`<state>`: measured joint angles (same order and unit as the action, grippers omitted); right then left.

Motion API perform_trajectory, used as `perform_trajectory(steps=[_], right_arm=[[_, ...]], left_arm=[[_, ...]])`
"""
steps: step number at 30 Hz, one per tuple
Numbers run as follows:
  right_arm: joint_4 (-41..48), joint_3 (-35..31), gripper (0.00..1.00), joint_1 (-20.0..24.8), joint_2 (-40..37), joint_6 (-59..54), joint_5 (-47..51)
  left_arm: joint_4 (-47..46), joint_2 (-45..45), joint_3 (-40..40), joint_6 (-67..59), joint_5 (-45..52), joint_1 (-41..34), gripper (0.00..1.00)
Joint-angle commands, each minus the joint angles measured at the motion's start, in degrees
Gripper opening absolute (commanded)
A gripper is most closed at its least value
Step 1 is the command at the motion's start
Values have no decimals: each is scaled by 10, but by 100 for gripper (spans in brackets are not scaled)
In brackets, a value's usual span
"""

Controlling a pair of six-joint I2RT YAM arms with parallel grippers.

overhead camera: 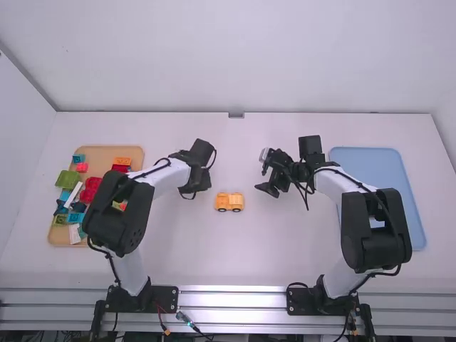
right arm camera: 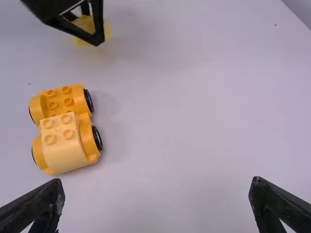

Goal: Assemble lego blocks to make yellow taxi

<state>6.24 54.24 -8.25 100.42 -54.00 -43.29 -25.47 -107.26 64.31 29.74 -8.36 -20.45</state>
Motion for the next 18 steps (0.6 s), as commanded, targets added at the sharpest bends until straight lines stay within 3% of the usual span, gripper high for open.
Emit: perform_trajectory(steps=[1, 4, 5, 11, 15, 18], right_arm=[[2, -6, 99, -1, -16, 2, -3], [1, -6, 99, -1, -16, 2, -2], [1, -6, 99, 0, -16, 2, -2], [0, -6, 99, 0, -16, 2, 1], [0, -6, 99, 0, -16, 2, 1], [0, -6, 99, 0, -16, 0, 1]], left_arm=[[-19, -4, 9, -401, 0, 1, 2], [-36, -4, 3, -617, 1, 1, 2], [-35, -4, 2, -633, 3, 1, 2], [-87, -4, -5, -1041, 177, 7, 2], [-145, -4, -5, -1154, 212, 13, 2], [-145, -4, -6, -1166, 244, 19, 2]])
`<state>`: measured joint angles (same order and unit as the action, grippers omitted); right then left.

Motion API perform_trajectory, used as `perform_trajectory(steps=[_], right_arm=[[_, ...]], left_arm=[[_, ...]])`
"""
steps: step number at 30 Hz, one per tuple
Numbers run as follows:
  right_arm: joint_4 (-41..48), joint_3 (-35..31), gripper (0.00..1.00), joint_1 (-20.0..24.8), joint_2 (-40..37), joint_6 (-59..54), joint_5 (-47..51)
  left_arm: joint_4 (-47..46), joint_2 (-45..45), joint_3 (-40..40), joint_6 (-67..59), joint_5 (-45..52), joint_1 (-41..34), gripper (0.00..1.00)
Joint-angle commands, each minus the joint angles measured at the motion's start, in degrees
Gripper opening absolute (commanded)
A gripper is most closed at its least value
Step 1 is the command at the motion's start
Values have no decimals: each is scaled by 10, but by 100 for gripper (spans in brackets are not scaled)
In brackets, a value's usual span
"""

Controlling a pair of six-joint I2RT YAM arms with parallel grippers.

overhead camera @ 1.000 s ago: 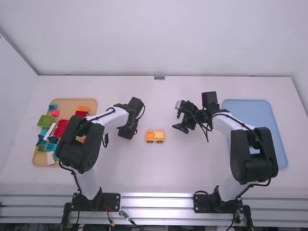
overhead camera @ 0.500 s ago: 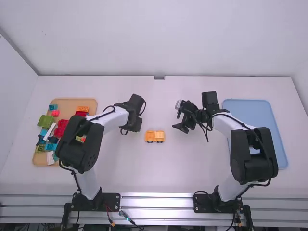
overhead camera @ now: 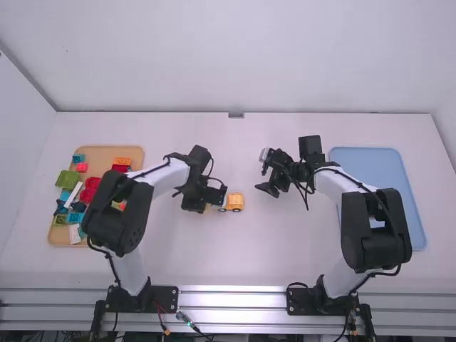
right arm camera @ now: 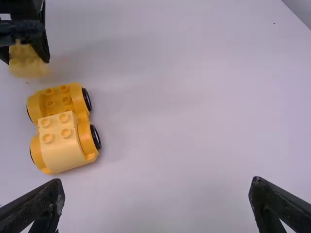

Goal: Assemble lego blocks to make yellow taxi

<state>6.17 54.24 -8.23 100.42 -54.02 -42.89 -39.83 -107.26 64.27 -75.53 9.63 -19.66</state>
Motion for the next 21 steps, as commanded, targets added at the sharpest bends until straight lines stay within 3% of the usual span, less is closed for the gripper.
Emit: perform_trajectory(steps=[1, 11, 21], right_arm=[[0, -6, 99, 0, -16, 0, -3], [0, -6, 99, -1, -16, -2, -3], [1, -6, 99, -1, -16, -2, -3]], left_arm=[[1, -4, -6, -113, 67, 12, 2], [-4, -4, -6, -178, 228, 104, 2], [39, -9, -17, -80, 222, 100, 2]])
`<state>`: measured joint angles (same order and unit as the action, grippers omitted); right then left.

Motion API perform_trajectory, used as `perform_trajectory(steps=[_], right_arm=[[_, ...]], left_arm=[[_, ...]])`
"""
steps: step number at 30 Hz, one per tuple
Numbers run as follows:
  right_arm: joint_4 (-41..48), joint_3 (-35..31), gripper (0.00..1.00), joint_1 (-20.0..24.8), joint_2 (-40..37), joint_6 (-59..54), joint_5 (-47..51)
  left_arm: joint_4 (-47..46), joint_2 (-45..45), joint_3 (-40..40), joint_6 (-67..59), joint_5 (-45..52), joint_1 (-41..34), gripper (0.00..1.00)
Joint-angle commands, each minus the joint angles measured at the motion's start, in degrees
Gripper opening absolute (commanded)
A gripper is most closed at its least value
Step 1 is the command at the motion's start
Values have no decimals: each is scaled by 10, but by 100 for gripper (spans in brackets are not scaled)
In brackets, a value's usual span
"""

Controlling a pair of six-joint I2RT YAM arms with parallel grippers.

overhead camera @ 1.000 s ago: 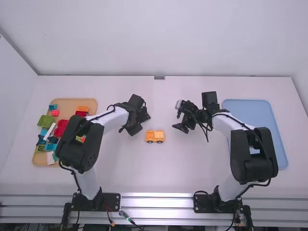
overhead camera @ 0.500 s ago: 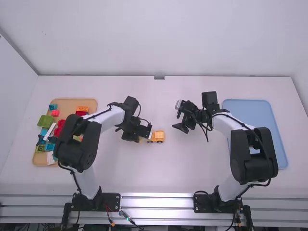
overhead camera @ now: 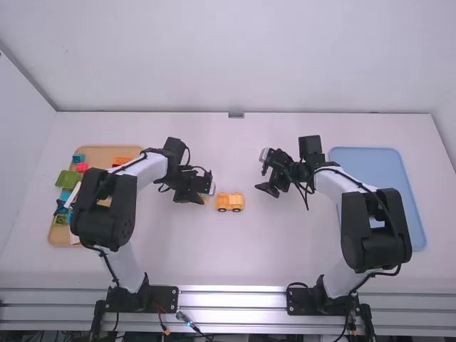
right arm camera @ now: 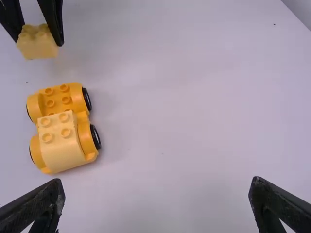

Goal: Assemble lego blocks to make yellow taxi

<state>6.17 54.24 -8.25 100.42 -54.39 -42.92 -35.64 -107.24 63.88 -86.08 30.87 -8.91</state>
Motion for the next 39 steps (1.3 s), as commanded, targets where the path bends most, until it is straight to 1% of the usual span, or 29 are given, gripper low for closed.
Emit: perform_trajectory(steps=[1, 5, 10, 12, 17, 23, 24, 25, 27, 28, 35, 39], right_arm=[[1, -6, 99, 0, -16, 2, -3], [3, -6, 99, -1, -16, 2, -3], [2, -6, 99, 0, -16, 2, -3], [2, -6, 99, 0, -16, 2, -3], [2, -6, 99, 0, -16, 2, -3], [2, -6, 99, 0, -16, 2, -3], [0, -6, 99, 0, -16, 2, -3], [0, -6, 99, 0, -16, 2, -3], [0, -6, 99, 0, -16, 2, -3], [0, -6, 99, 0, -16, 2, -3], [0, -6, 99, 0, -16, 2, -3], [-2, -6, 99, 0, -16, 2, -3]], left_arm=[[9, -9, -21, 28, -2, -9, 2], [41, -9, -47, 37, -15, -4, 2], [90, -9, -64, 121, -61, -3, 2], [103, -9, -68, 131, -66, -6, 2], [127, -9, -85, 130, -80, -5, 2], [128, -9, -92, 130, -80, -3, 2], [127, -9, -92, 130, -80, -3, 4], [127, -9, -92, 130, -80, -3, 9], [126, -9, -92, 122, -80, -7, 32], [126, -9, -92, 117, -80, -8, 99], [135, -9, -90, 118, -74, -9, 99], [162, -9, -89, 118, -68, -8, 99]])
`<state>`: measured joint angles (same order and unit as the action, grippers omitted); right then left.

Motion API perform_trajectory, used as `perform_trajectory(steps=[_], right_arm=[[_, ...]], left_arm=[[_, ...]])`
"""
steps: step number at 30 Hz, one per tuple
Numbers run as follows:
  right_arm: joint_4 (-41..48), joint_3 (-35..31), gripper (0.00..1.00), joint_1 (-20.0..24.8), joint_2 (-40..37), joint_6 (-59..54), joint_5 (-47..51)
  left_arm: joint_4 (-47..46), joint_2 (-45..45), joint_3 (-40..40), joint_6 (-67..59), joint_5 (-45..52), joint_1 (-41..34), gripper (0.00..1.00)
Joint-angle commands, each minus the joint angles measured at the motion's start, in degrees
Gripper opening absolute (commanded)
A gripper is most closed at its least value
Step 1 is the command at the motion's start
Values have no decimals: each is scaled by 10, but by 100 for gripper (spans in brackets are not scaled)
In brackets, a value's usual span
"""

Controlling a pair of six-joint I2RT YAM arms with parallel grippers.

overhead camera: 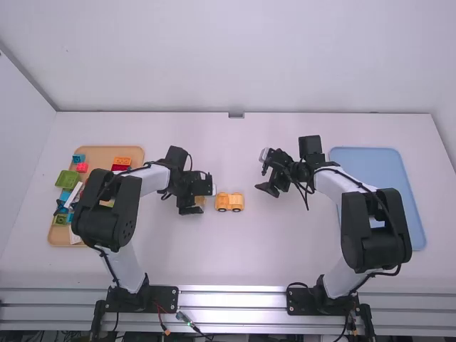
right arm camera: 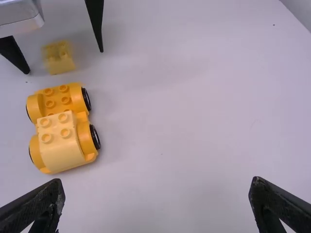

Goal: Assemble lego blocks to make yellow taxi

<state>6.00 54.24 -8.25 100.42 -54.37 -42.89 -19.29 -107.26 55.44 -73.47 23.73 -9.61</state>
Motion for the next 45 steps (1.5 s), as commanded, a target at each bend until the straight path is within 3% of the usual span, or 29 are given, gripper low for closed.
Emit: perform_trajectory(steps=[1, 5, 10, 16, 30, 38, 45], right_arm=[[-1, -6, 99, 0, -16, 1, -3], [-5, -6, 99, 0, -16, 2, -3], [-11, -6, 99, 0, -16, 2, -3], [-11, -6, 99, 0, -16, 2, -8], [-6, -7, 99, -1, -16, 37, -25], [45, -16, 100, -1, -14, -117, -141], [-51, -97, 99, -1, -14, -143, -196]], left_arm=[[-3, -9, -4, -9, 0, -2, 99], [-37, -5, 13, -14, -6, 0, 99], [-138, 13, 51, -133, 92, 29, 99], [-162, 16, 56, -163, 206, 90, 99], [64, 16, -79, -71, 304, 117, 99], [82, 4, -90, -97, 358, 151, 99], [146, -26, -90, -41, 376, 148, 99]])
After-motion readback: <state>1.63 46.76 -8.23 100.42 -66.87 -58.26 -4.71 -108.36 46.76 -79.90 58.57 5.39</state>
